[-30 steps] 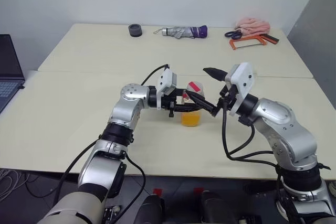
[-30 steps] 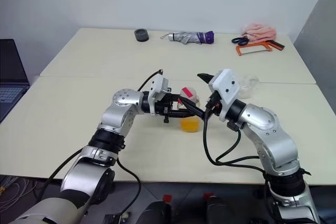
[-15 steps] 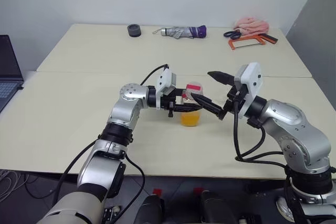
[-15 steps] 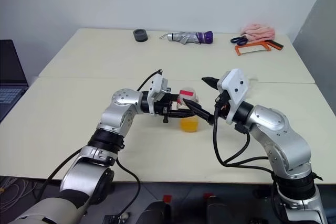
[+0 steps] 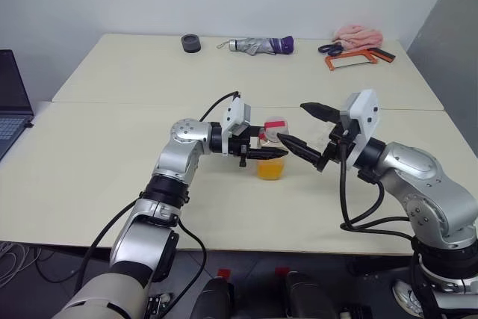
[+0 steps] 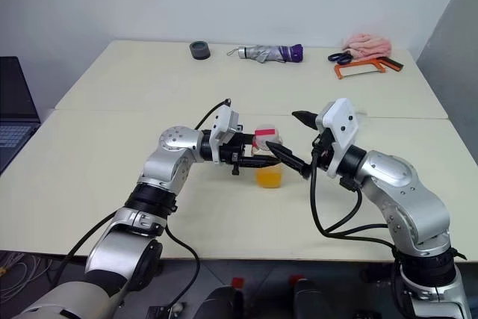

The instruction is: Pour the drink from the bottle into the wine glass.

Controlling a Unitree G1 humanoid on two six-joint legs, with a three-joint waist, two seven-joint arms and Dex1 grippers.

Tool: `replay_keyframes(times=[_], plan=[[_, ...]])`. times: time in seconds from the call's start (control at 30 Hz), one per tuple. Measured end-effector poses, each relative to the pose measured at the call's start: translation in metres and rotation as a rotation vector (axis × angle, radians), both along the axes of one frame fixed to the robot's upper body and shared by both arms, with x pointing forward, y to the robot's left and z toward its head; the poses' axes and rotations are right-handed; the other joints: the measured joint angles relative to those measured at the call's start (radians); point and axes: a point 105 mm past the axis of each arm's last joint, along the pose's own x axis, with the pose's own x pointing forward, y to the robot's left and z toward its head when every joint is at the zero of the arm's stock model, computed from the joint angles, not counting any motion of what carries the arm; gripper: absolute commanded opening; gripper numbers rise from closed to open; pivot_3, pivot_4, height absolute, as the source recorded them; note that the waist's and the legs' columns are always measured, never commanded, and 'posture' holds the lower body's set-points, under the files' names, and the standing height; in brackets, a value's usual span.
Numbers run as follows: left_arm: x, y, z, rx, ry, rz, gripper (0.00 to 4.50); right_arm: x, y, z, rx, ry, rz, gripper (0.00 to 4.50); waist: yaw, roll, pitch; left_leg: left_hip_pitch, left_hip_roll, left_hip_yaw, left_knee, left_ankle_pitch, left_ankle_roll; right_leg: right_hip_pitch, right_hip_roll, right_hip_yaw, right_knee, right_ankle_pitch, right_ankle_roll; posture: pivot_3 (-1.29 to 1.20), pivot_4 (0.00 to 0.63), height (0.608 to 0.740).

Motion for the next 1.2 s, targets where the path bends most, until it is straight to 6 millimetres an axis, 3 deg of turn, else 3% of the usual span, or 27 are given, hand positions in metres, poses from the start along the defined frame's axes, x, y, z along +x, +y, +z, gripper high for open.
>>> replay_keyframes(times=[0.47, 0.87, 1.2], plan=[[0.0, 0.0, 0.0, 0.0, 0.0, 0.001, 1.82, -0.015, 0.007, 0.0, 0.026, 0.057, 0.108, 4.5, 0.0, 0.0, 0.0, 0.0, 0.0, 0.0, 0.0, 0.0, 0.0, 0.0, 0.0, 0.0, 0.0, 0.0, 0.0, 0.0, 0.15, 0.74], [0.0, 0.0, 0.0, 0.0, 0.0, -0.001, 1.82, -0.016, 0.005, 0.0, 0.004, 0.049, 0.115, 4.5, 0.0, 0.0, 0.0, 0.0, 0.0, 0.0, 0.0, 0.0, 0.0, 0.0, 0.0, 0.0, 0.0, 0.0, 0.0, 0.0, 0.15, 0.74], [-0.001, -0.001, 0.0, 0.0, 0.0, -0.013, 1.82, -0.015, 0.015, -0.003, -0.01, 0.069, 0.173, 4.5, 0.0, 0.0, 0.0, 0.0, 0.0, 0.0, 0.0, 0.0, 0.0, 0.0, 0.0, 0.0, 0.0, 0.0, 0.0, 0.0, 0.15, 0.74]])
